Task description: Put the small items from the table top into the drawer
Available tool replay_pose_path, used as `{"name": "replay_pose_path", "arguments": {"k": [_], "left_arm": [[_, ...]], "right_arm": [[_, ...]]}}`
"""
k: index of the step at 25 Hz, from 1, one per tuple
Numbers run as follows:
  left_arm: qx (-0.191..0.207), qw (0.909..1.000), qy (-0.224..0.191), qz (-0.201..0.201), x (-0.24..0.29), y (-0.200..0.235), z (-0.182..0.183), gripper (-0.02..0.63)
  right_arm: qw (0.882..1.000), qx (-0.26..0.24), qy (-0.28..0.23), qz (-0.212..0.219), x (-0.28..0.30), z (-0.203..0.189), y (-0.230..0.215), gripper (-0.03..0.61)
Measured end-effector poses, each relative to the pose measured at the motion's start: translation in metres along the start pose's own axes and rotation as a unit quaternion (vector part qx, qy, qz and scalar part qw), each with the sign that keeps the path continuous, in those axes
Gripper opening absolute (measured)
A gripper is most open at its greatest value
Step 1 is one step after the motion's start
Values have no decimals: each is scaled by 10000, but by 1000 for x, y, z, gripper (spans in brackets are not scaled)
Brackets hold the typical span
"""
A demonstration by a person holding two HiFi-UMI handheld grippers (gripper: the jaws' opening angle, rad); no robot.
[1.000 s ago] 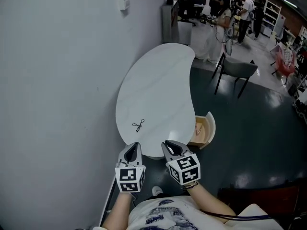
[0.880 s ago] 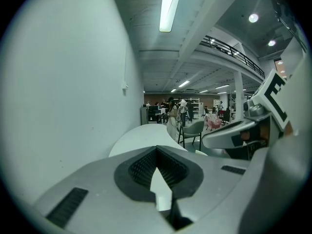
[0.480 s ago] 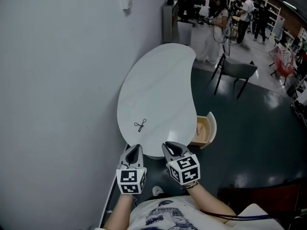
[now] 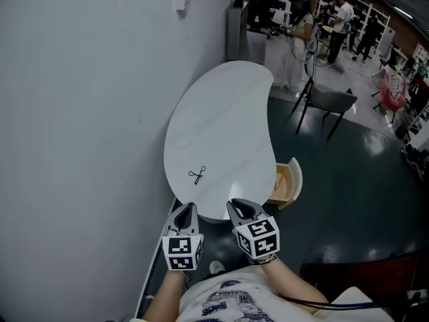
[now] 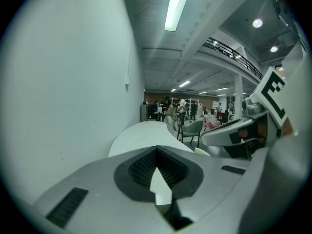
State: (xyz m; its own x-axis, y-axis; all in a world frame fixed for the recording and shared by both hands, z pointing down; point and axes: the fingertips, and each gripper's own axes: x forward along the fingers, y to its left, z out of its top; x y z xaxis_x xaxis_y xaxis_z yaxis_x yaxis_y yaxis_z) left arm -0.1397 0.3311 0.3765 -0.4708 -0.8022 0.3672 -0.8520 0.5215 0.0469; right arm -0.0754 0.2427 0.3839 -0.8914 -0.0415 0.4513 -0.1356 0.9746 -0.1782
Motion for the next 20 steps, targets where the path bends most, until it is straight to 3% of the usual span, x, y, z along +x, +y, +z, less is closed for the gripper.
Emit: {"name": "replay_pose_path", "arguments": {"k": [7, 20], "left_arm": [[-135, 9998, 81, 91, 23, 17, -6, 20], [-358, 9963, 651, 421, 104, 47, -23, 26]], "right_arm": [[9998, -60, 163, 109, 31, 4, -10, 54], [9945, -184, 710, 742, 119, 5, -51, 54]]}}
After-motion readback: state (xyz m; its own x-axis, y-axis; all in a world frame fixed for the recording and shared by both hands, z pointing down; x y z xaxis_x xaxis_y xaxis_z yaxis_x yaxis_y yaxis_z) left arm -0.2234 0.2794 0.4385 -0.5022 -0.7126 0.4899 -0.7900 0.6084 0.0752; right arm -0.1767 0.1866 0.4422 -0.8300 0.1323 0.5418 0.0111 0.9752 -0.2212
